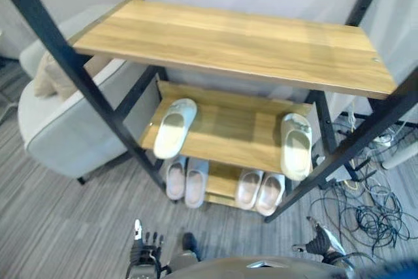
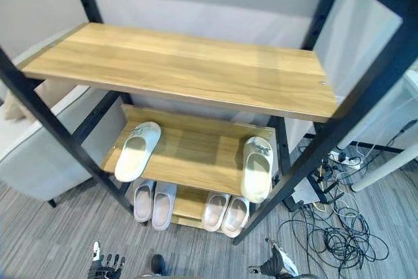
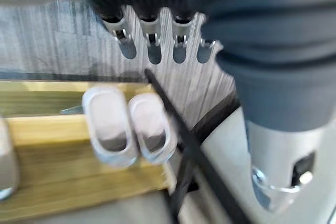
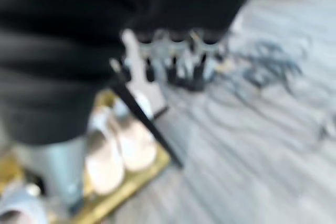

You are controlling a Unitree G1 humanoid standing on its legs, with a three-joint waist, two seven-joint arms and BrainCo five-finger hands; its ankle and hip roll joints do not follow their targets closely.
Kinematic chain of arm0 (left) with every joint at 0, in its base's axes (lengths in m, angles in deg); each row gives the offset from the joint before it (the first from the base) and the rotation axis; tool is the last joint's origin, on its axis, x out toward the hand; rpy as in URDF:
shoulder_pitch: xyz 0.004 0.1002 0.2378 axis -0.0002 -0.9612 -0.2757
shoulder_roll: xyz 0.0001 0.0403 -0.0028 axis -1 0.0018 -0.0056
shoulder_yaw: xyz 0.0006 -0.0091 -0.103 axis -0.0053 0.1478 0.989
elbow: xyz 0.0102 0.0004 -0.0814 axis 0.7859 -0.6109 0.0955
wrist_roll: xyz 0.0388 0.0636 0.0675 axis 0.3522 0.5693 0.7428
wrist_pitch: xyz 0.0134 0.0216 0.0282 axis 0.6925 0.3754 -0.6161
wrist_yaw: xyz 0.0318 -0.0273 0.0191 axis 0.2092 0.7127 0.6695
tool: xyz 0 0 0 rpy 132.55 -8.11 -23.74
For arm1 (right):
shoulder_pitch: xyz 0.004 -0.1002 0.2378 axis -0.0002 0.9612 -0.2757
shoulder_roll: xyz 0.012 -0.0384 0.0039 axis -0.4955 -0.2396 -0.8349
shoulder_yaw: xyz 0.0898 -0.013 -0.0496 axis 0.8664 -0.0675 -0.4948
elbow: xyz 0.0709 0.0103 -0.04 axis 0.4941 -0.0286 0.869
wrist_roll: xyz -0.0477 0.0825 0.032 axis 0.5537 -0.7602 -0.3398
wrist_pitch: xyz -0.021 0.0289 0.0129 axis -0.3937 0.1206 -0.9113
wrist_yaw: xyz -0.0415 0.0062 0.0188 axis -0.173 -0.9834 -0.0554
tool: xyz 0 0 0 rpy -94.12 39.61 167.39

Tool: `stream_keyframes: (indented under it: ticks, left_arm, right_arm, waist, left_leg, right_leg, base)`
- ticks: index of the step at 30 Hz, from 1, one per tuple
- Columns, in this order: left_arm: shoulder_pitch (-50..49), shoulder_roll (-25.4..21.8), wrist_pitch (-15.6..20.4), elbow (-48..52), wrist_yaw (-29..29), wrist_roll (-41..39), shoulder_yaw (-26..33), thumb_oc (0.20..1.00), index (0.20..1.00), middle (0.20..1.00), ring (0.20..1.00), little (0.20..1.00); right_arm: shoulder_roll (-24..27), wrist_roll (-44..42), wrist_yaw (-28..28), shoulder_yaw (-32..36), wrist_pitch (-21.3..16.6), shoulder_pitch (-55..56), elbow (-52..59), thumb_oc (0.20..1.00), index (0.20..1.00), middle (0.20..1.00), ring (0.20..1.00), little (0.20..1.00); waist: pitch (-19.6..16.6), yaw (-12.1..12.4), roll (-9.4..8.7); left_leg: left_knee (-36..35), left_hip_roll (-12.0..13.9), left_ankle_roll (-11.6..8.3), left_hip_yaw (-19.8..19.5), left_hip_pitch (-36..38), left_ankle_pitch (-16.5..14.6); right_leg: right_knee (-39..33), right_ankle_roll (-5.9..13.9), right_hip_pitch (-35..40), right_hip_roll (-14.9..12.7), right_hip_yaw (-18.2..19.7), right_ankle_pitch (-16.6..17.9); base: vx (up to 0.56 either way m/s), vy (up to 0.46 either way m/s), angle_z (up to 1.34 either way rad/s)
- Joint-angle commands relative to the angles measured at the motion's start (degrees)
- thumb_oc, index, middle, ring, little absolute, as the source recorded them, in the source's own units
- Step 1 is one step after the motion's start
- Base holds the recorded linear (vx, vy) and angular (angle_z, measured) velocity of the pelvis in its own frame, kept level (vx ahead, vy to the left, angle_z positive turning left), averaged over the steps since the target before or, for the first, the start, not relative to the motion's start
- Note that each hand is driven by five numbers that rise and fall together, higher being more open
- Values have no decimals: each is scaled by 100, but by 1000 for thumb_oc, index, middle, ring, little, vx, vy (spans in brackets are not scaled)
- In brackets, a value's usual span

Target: Arrange the slippers neatly on the shoe rack.

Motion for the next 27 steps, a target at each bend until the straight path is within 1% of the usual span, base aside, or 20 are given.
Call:
stream_keyframes:
  ticks: [1,3,4,5,6,7,8,11,12,13,16,17,18,19,22,24,26,27]
  left_arm:
    - [97,-298,420,43,50,733,-382,1000,1000,1000,1000,1000]
    - [29,-466,473,160,167,1182,-828,1000,1000,1000,1000,1000]
    - [-26,-597,441,219,316,1500,-1171,1000,1000,1000,1000,1000]
    - [-147,-779,464,247,405,1952,-1581,1000,1000,1000,1000,1000]
    - [-274,-926,490,325,481,2287,-1857,1000,1000,1000,1000,1000]
    - [-359,-1043,495,395,587,2459,-2060,1000,1000,1000,1000,1000]
    - [-503,-1258,616,660,666,2965,-2584,1000,1000,1000,1000,1000]
    - [-631,-1250,633,858,834,2958,-2758,1000,1000,1000,1000,1000]
    - [-824,-1333,476,1325,1116,3185,-3098,1000,1000,1000,1000,1000]
    - [-843,-1335,461,1348,1112,3182,-3110,1000,1000,1000,1000,1000]
    - [-1220,-1646,16,2452,1281,3806,-3759,1000,1000,1000,1000,1000]
    - [-1294,-1812,-237,3159,1195,4421,-4051,1000,1000,1000,1000,1000]
    - [-1306,-1790,-302,3373,1133,4584,-4066,1000,1000,1000,1000,1000]
    - [-1309,-1789,-311,3385,1131,4586,-4067,1000,1000,1000,1000,1000]
    - [-1168,-1716,-289,3960,1086,4839,-4201,1000,1000,1000,1000,1000]
    - [-966,-1722,-159,4305,1052,5029,-4400,1000,1000,1000,1000,1000]
    - [-673,-1874,32,4589,874,5361,-4593,1000,1000,1000,1000,1000]
    - [-536,-1862,123,4741,866,5382,-4698,1000,1000,1000,1000,1000]
  right_arm:
    - [-204,-353,-236,79,-627,-318,-267,1000,1000,1000,1000,1000]
    - [-173,-422,-389,26,-859,-473,-497,1000,1000,1000,1000,1000]
    - [-128,-440,-410,-13,-938,-560,-591,1000,1000,1000,1000,1000]
    - [-98,-468,-396,-28,-999,-628,-673,1000,1000,1000,1000,1000]
    - [-68,-494,-354,-29,-1047,-653,-687,1000,1000,1000,1000,1000]
    - [-21,-529,-355,-3,-1115,-636,-700,1000,1000,1000,1000,1000]
    - [-12,-632,-396,57,-1291,-607,-934,1000,1000,1000,1000,1000]
    - [-57,-739,-442,137,-1386,-626,-1154,1000,1000,1000,1000,1000]
    - [-63,-869,-408,272,-1465,-580,-1307,1000,1000,1000,1000,1000]
    - [-63,-870,-407,277,-1468,-572,-1309,1000,1000,1000,1000,1000]
    - [-33,-1088,-350,489,-1611,-532,-1652,1000,1000,1000,1000,1000]
    - [-62,-1184,-336,578,-1656,-604,-1923,1000,1000,1000,1000,1000]
    - [-89,-1209,-354,623,-1678,-650,-2079,1000,1000,1000,1000,1000]
    - [-91,-1207,-357,624,-1686,-659,-2092,1000,1000,1000,1000,1000]
    - [-182,-1286,-409,702,-1826,-779,-2512,1000,1000,1000,1000,1000]
    - [-234,-1336,-444,741,-1947,-839,-2796,1000,1000,1000,1000,1000]
    - [-285,-1374,-503,775,-2034,-931,-3053,1000,1000,1000,1000,1000]
    - [-320,-1416,-503,802,-2065,-975,-3156,1000,1000,1000,1000,1000]
  waist:
    - [180,4,136]
    - [160,13,222]
    - [172,-7,251]
    - [161,-2,299]
    - [152,-7,331]
    - [141,-11,357]
    - [134,-27,377]
    - [99,-5,426]
    - [87,-17,474]
    - [80,-14,476]
    - [69,-35,543]
    - [60,-39,579]
    - [49,-30,589]
    - [49,-40,591]
    - [67,-50,617]
    - [78,-60,639]
    - [90,-70,650]
    - [104,-82,661]
  left_leg:
    - [-72,-253,333,-13,1164,-956]
    - [-258,-280,347,-19,1280,-878]
    - [-323,-310,352,-45,1331,-855]
    - [-421,-292,341,-12,1363,-781]
    - [-509,-293,332,26,1420,-748]
    - [-585,-298,328,47,1482,-716]
    - [-662,-327,322,28,1567,-698]
    - [-698,-305,312,-5,1564,-667]
    - [-746,-317,309,-23,1570,-640]
    - [-746,-317,309,-27,1571,-641]
    - [-746,-329,301,-65,1487,-593]
    - [-746,-330,294,-87,1436,-557]
    - [-746,-331,295,-120,1409,-536]
    - [-746,-332,295,-131,1404,-534]
    - [-746,-326,284,-199,1348,-483]
    - [-746,-308,268,-217,1291,-449]
    - [-746,-290,251,-223,1226,-397]
    - [-746,-285,244,-227,1181,-372]
  right_leg:
    - [-122,373,213,-36,391,630]
    - [-310,367,298,-10,447,649]
    - [-318,371,337,-20,469,609]
    - [-354,361,322,12,517,612]
    - [-381,361,320,21,562,593]
    - [-427,357,338,38,589,587]
    - [-536,337,429,49,583,568]
    - [-650,280,471,83,566,609]
    - [-728,259,517,89,526,613]
    - [-736,260,524,90,522,616]
    - [-849,234,562,95,440,647]
    - [-902,203,579,117,395,666]
    - [-910,184,590,134,357,663]
    - [-913,183,592,135,345,663]
    - [-882,144,563,175,292,658]
    - [-872,112,510,195,263,662]
    - [-868,86,477,213,237,657]
    - [-854,74,448,228,225,647]
  base:
    - [5,-22,-15]
    - [-7,-25,-11]
    - [-18,-14,-16]
    - [-13,-3,-21]
    - [-13,-14,-17]
    - [9,-57,-21]
    - [8,-75,-21]
    - [-3,-53,-9]
    - [0,0,0]
    - [0,0,0]
    - [-29,-27,2]
    - [-47,-69,8]
    - [-36,-60,14]
    - [-25,-48,16]
    - [-41,-43,15]
    - [-54,-35,19]
    - [-51,-40,13]
    - [-56,-39,5]
